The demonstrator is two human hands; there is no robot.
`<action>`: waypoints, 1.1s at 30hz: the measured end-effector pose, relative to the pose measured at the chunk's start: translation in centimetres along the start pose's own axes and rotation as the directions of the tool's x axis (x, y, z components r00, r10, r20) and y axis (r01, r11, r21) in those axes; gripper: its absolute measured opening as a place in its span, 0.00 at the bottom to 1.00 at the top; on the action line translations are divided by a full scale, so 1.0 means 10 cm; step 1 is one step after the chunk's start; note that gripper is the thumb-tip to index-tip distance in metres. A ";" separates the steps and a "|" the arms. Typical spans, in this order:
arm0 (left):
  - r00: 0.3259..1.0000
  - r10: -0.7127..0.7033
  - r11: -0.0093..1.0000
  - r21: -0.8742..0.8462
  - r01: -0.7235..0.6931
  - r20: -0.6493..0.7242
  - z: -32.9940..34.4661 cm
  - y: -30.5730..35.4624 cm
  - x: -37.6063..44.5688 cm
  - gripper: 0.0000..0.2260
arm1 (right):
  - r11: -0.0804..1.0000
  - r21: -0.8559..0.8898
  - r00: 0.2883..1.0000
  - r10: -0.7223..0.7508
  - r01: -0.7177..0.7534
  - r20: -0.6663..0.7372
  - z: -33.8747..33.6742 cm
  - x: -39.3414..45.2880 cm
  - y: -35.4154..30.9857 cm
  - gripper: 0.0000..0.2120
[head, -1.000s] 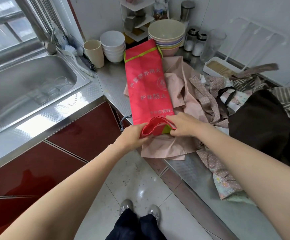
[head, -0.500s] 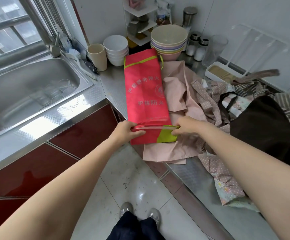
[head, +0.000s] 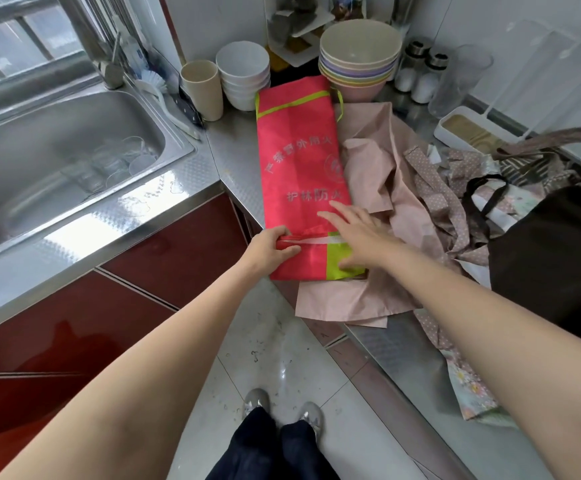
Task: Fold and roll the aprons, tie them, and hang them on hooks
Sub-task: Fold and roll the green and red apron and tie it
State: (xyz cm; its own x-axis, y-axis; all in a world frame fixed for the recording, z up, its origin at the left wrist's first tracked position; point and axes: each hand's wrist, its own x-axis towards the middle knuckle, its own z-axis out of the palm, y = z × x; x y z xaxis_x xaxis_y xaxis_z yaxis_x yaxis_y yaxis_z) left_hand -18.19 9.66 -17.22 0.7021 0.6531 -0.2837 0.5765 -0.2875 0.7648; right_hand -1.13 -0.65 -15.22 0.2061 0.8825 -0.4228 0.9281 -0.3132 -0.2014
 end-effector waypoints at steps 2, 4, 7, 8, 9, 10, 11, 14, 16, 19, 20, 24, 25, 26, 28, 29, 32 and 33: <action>0.998 0.055 0.996 0.062 -0.057 0.038 -0.04 0.05 0.00 0.11 | 0.994 -0.103 0.996 -0.033 0.041 0.079 -0.04 0.01 -0.08 0.53; 0.993 0.098 0.991 0.086 -0.103 0.060 -0.08 0.10 0.01 0.15 | 0.985 -0.160 0.995 -0.042 0.057 0.094 -0.04 0.04 -0.11 0.51; 0.994 0.113 0.992 0.060 -0.113 0.009 -0.11 0.18 0.04 0.16 | 0.983 -0.166 0.997 -0.072 0.072 0.005 -0.06 0.04 -0.12 0.34; 0.993 0.113 0.993 0.034 -0.112 -0.023 -0.11 0.21 0.04 0.16 | 0.987 -0.142 0.997 -0.082 0.080 -0.008 -0.08 0.04 -0.11 0.26; 0.992 0.112 0.994 0.003 -0.112 -0.055 -0.11 0.22 0.05 0.16 | 0.988 -0.131 0.996 -0.086 0.086 0.001 -0.10 0.03 -0.11 0.20; 0.991 0.109 0.993 -0.036 -0.112 -0.079 -0.10 0.22 0.05 0.15 | 0.987 -0.133 0.996 -0.086 0.088 0.021 -0.11 0.02 -0.10 0.16; 0.991 0.101 0.991 -0.076 -0.108 -0.090 -0.09 0.22 0.04 0.13 | 0.987 -0.138 0.996 -0.082 0.087 0.042 -0.10 0.02 -0.10 0.15; 0.994 0.056 0.993 -0.101 -0.065 -0.091 -0.06 0.21 0.02 0.12 | 0.997 -0.055 0.996 -0.056 0.059 0.064 -0.04 0.03 -0.07 0.14; 0.994 -0.003 0.997 -0.076 -0.006 -0.109 -0.04 0.17 0.01 0.11 | 0.996 0.088 0.999 -0.027 0.024 0.038 -0.02 0.04 -0.05 0.13; 0.989 -0.111 0.994 -0.034 0.108 -0.099 -0.02 0.10 -0.01 0.13 | 0.934 0.354 0.998 0.065 -0.057 -0.011 -0.02 0.03 -0.02 0.09; 0.986 -0.135 0.990 0.014 0.137 -0.099 -0.01 0.06 -0.01 0.13 | 0.916 0.394 0.996 0.090 -0.078 -0.011 -0.01 0.03 -0.02 0.09; 0.982 -0.101 0.968 0.213 0.134 -0.162 0.10 -0.01 -0.02 0.13 | 0.884 0.444 0.984 0.175 -0.147 -0.024 0.11 0.10 -0.04 0.11; 0.980 -0.091 0.958 0.252 0.135 -0.179 0.13 -0.02 -0.02 0.14 | 0.868 0.470 0.979 0.201 -0.161 -0.036 0.13 0.13 -0.04 0.12; 0.978 -0.086 0.945 0.295 0.140 -0.188 0.13 -0.01 0.00 0.15 | 0.851 0.496 0.972 0.227 -0.172 -0.053 0.13 0.15 -0.02 0.13; 0.981 -0.066 0.902 0.410 0.137 -0.182 0.14 0.01 0.00 0.16 | 0.832 0.513 0.959 0.278 -0.209 -0.061 0.14 0.17 0.01 0.16; 0.981 0.012 0.855 0.510 0.089 -0.192 0.12 0.01 -0.03 0.16 | 0.840 0.494 0.956 0.289 -0.225 -0.057 0.16 0.19 0.01 0.16; 0.922 0.386 0.559 0.799 -0.219 -0.018 0.17 -0.08 -0.04 0.21 | 0.898 0.353 0.953 0.299 -0.263 -0.050 0.20 0.23 -0.04 0.16; 0.903 0.415 0.465 0.827 -0.315 0.111 0.23 -0.11 -0.05 0.24 | 0.906 0.307 0.948 0.316 -0.290 -0.035 0.20 0.25 -0.07 0.16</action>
State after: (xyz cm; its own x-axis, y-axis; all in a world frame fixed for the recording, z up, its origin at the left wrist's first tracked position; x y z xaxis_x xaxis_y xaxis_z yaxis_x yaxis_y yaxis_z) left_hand -18.26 8.05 -19.24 0.9197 0.3927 -0.0026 0.3924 -0.9192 -0.0333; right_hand -1.87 1.03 -17.93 0.4991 0.7503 -0.4336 0.6862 -0.6478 -0.3309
